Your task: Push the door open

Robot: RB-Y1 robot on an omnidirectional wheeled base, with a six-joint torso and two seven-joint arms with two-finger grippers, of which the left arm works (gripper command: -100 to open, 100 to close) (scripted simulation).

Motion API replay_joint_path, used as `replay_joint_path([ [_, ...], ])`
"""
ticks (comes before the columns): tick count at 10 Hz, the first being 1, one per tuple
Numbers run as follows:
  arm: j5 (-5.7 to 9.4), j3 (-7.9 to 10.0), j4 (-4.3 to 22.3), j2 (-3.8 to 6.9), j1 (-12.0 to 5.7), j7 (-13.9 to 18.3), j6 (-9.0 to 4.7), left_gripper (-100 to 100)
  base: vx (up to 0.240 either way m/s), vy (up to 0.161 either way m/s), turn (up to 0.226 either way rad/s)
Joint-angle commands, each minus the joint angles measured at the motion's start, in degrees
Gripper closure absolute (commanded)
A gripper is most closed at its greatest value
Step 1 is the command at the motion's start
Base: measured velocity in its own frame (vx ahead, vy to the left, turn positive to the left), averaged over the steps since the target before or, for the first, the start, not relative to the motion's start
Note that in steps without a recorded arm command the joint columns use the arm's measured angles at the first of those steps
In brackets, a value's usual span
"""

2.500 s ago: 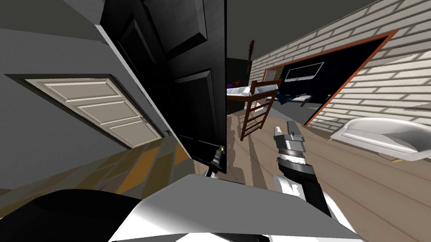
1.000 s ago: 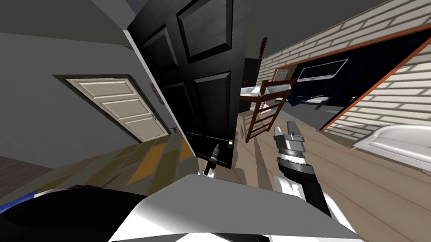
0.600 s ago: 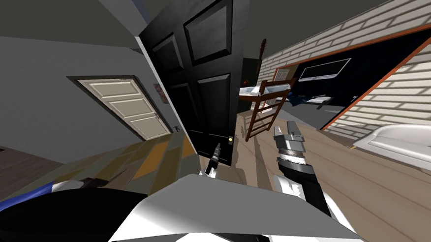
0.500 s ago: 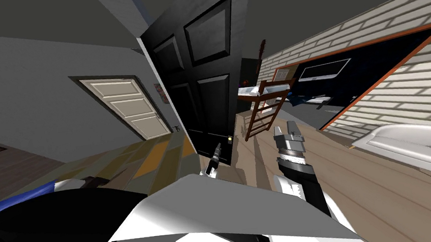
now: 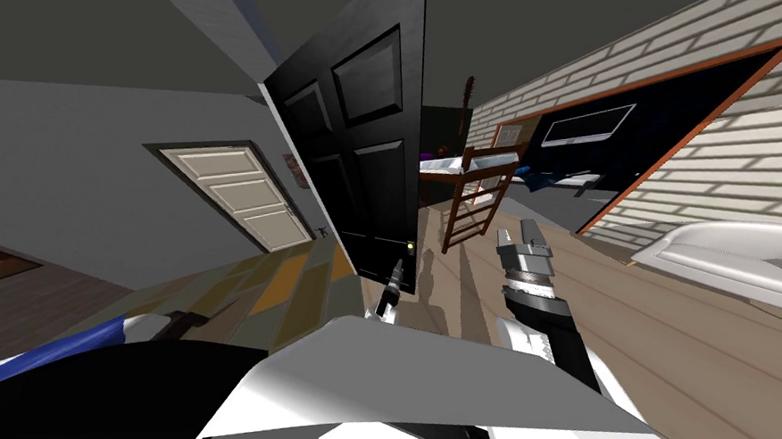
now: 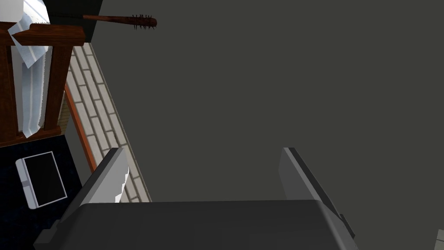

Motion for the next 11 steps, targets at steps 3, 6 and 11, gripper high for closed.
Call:
replay_joint_path([
  [3,0.02,0.12,0.0,1.53,0.00,0.0,-0.02,-100,0.087,0.034,-0.003],
  [6,0.07,0.49,0.2,3.64,-0.05,-0.1,-0.24,-100,0.196,0.022,-0.025],
  [11,0.14,1.05,0.4,2.00,-0.13,-0.1,-0.59,-100,0.180,-0.115,-0.027],
])
